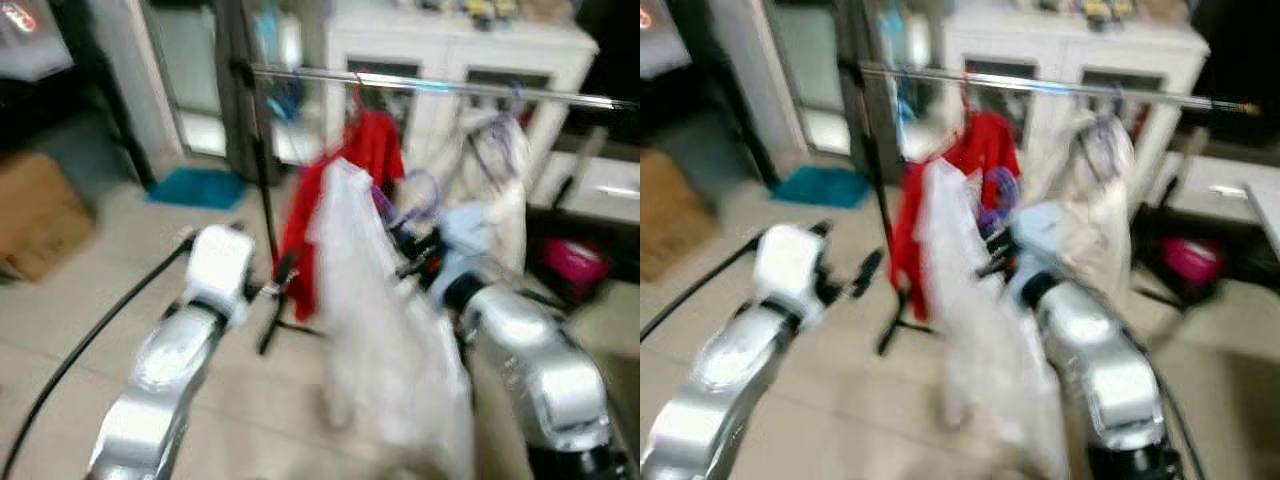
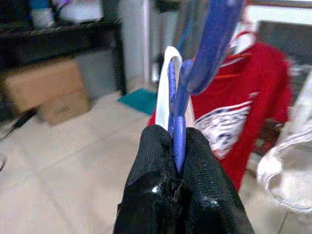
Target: Hang hanger
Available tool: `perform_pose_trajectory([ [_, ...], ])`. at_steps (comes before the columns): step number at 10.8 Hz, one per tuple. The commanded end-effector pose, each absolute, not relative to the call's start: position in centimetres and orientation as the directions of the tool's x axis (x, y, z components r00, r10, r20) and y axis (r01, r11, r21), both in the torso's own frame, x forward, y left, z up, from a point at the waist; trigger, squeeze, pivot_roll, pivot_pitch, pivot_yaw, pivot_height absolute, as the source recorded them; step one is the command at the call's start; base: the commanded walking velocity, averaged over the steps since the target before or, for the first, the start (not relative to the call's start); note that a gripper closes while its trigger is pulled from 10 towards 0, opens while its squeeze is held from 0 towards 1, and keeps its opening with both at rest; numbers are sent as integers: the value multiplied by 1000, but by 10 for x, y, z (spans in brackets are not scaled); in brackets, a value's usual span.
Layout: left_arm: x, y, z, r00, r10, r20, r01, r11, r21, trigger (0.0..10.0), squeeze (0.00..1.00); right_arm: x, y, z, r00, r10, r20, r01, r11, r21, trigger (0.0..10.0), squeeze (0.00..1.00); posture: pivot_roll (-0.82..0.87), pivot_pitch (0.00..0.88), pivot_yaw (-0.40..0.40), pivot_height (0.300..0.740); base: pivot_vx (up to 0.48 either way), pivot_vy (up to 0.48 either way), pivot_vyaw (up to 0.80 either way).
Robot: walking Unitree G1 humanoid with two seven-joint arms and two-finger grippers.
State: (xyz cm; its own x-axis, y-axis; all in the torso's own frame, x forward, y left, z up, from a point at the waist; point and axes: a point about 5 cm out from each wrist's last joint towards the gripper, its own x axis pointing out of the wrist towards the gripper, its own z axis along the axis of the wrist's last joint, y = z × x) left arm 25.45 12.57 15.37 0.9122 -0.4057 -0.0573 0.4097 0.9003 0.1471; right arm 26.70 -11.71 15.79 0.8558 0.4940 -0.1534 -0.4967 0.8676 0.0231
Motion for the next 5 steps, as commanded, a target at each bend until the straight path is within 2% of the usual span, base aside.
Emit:
perform_pose_trajectory([
  [1, 255, 118, 154, 888, -457, -57, 460, 878, 132, 10000, 1000, 267, -112, 174, 841, 534, -87, -536, 844, -1, 0, 0, -73, 0, 15, 740, 0, 0, 0],
  [2, 261, 110, 152, 874, -481, -76, 487, 861, 146, 10000, 867, 267, -106, 177, 811, 580, -76, -583, 813, -18, 0, 0, -73, 0, 13, 740, 0, 0, 0],
  [3, 269, 107, 152, 875, -478, -80, 485, 867, 115, 10000, 0, 268, -102, 180, 787, 614, -64, -617, 787, -29, 0, 0, -74, 0, 1, 740, 0, 0, 0],
  [4, 274, 104, 153, 872, -484, -76, 489, 868, 87, 10000, 0, 269, -100, 182, 775, 630, -56, -632, 774, -36, 0, 0, -75, 0, -3, 740, 0, 0, 0],
  [5, 280, 104, 152, 886, -457, -76, 464, 878, 118, 10000, 0, 269, -97, 184, 759, 650, -50, -651, 758, -41, 0, 0, -75, 0, -3, 740, 0, 0, 0],
])
